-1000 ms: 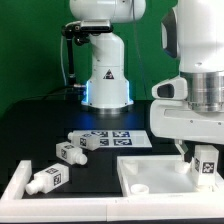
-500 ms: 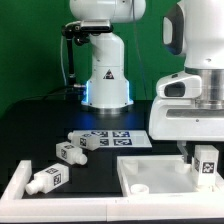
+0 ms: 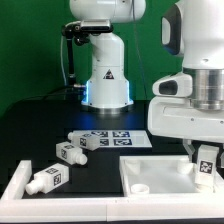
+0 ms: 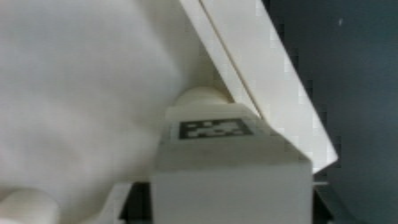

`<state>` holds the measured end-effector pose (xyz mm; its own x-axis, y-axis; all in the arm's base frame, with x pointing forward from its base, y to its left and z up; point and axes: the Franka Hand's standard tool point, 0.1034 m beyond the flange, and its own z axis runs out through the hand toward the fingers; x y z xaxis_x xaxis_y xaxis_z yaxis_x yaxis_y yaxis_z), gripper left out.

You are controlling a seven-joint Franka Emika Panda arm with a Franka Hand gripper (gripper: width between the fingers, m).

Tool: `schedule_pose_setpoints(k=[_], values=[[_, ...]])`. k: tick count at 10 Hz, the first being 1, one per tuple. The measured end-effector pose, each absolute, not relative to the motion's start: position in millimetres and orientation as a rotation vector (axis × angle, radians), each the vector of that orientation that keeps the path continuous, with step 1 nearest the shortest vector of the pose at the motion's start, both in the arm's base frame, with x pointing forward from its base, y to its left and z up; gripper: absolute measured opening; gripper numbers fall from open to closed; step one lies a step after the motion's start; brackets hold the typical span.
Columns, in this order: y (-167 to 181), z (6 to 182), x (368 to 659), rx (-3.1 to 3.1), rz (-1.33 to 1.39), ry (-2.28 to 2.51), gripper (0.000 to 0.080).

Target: Assemble one leg

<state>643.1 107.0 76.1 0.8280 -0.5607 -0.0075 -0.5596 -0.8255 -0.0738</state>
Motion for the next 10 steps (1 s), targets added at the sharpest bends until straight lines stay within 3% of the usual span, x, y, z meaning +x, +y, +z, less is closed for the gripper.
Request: schedule_pose_setpoints(k=[5, 9, 10], values=[[108.2, 73.3, 642.0, -2.312, 0.043, 1.943, 0.0288], [105.6, 72.2, 640.8, -2.080, 0.040, 2.153, 0.0288], [105.8, 71.7, 640.6, -2.088, 0.039, 2.146, 0.0469]])
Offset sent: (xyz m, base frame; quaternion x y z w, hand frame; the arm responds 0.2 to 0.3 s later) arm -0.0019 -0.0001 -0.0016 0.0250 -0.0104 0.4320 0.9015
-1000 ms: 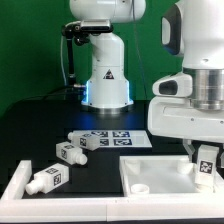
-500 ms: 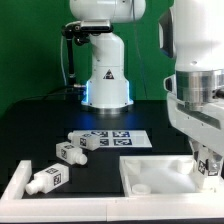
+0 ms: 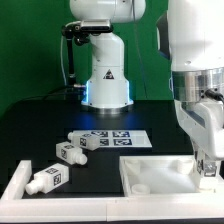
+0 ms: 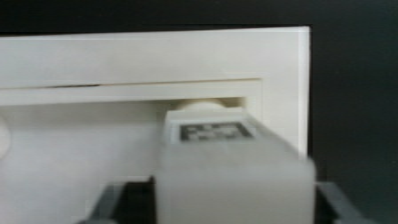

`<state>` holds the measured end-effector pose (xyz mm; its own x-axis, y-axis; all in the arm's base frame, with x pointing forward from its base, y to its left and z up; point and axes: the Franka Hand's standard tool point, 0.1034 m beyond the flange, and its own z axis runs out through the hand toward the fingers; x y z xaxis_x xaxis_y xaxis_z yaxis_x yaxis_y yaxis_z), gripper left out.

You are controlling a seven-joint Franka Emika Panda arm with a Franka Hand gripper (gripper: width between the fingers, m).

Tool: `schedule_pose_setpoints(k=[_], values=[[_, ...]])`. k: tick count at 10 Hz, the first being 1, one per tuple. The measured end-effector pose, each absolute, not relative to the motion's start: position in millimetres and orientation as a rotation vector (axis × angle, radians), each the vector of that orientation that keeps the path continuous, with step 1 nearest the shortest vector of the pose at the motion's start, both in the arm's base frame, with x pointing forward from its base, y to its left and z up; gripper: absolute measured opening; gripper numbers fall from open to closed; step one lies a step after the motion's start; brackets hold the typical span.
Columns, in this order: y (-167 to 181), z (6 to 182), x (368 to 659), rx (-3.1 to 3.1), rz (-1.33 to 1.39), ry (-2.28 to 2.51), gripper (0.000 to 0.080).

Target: Assemble one leg

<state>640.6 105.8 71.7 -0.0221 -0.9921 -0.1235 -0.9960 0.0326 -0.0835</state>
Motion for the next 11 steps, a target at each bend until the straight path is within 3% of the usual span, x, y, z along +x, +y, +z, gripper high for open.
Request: schedule_pose_setpoints(k=[1, 2, 4, 10, 11], values=[[106.4, 71.8, 640.9, -2.309, 0.011, 1.911, 0.0469], [106.4, 72.1, 641.9, -2.491, -0.012, 1.669, 0.0612], [107.3, 69.4, 640.2, -2.714, 0.011, 1.305, 0.0641], [111.2, 71.7, 645.5, -2.993, -0.078, 0.560, 0.0649], [109.1, 71.9, 645.9, -2.987, -0.078, 0.597, 0.0526]])
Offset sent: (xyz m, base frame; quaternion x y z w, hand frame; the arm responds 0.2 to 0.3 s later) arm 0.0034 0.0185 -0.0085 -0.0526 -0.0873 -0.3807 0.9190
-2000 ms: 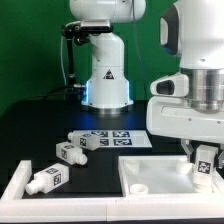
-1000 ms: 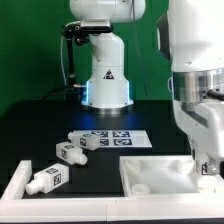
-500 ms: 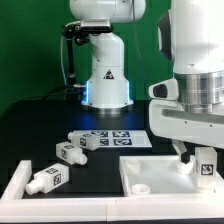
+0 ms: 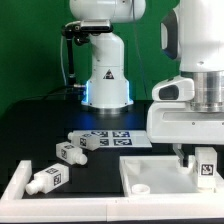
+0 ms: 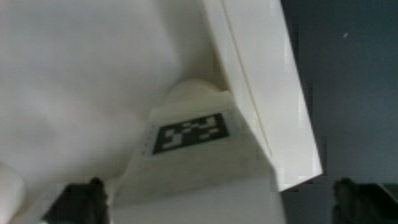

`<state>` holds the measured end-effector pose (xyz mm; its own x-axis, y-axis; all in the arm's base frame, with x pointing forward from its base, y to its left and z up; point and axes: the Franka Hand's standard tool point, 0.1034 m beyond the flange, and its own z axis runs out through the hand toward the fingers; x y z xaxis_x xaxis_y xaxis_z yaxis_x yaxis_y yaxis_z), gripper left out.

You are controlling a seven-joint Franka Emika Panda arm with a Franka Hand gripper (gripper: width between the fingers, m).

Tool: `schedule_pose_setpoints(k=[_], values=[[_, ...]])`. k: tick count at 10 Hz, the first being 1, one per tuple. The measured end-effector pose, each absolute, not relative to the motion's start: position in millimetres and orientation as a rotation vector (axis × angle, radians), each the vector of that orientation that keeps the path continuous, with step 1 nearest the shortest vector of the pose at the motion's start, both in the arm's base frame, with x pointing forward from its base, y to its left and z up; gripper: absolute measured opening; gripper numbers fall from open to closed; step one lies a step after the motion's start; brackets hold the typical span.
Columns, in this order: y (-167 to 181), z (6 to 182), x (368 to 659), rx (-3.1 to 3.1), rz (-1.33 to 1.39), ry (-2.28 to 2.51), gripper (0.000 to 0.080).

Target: Assemble one leg

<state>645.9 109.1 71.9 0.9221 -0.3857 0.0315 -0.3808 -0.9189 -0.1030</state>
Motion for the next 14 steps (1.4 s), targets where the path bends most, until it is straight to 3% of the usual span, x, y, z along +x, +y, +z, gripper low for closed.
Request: schedule_pose_setpoints(k=[1, 2, 3, 7, 11, 14], values=[[108.8, 71.9, 646.0, -2.983, -0.077, 0.617, 0.0526], [109.1, 71.8, 645.9, -2.972, -0.075, 0.662, 0.0375], [108.6, 71.6, 645.7, -2.948, -0.069, 0.757, 0.0287], [103.2, 71.0, 646.2, -2.695, -0.029, 1.388, 0.0287], [101.6, 69.6, 642.4, -2.049, 0.016, 2.200, 0.0287], [101.1, 68.6, 640.8, -2.025, 0.010, 2.219, 0.0295]])
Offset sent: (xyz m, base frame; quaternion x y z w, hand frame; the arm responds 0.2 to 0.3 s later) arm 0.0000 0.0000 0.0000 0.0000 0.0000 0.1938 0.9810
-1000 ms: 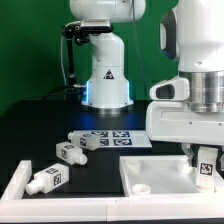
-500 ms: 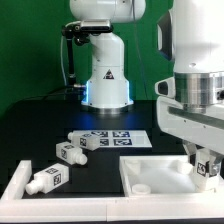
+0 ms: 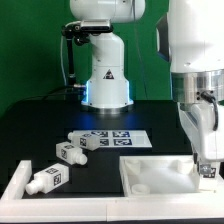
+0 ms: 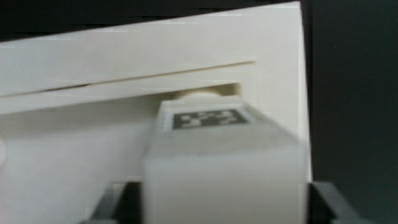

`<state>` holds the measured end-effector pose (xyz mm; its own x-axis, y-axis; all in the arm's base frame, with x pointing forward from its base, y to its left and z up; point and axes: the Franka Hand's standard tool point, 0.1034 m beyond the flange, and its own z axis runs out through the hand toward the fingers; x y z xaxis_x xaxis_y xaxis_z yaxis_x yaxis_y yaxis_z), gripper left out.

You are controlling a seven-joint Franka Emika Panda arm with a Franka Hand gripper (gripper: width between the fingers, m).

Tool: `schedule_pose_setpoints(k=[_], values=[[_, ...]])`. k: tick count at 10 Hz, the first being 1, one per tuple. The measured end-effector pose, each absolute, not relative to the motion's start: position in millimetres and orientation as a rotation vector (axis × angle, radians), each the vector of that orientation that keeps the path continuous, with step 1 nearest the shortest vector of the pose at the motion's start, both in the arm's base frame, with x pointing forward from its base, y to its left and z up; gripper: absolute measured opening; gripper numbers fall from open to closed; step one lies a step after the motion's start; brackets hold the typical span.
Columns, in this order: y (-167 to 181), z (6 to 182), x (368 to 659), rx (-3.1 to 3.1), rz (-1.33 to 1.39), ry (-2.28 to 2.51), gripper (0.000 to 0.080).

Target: Assemble one leg

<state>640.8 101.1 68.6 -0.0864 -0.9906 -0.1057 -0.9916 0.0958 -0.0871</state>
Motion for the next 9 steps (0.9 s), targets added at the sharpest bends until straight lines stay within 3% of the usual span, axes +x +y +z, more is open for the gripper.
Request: schedule_pose_setpoints(k=[1, 2, 4, 9], values=[[101, 68.2, 641, -2.038, 0.010, 2.209, 0.0501], [100, 68.4, 641, -2.213, -0.004, 2.039, 0.0601], [106, 64.8, 638, -2.564, 0.006, 1.592, 0.0640], [113, 64.9, 637, -2.808, -0.026, 1.131, 0.0649]])
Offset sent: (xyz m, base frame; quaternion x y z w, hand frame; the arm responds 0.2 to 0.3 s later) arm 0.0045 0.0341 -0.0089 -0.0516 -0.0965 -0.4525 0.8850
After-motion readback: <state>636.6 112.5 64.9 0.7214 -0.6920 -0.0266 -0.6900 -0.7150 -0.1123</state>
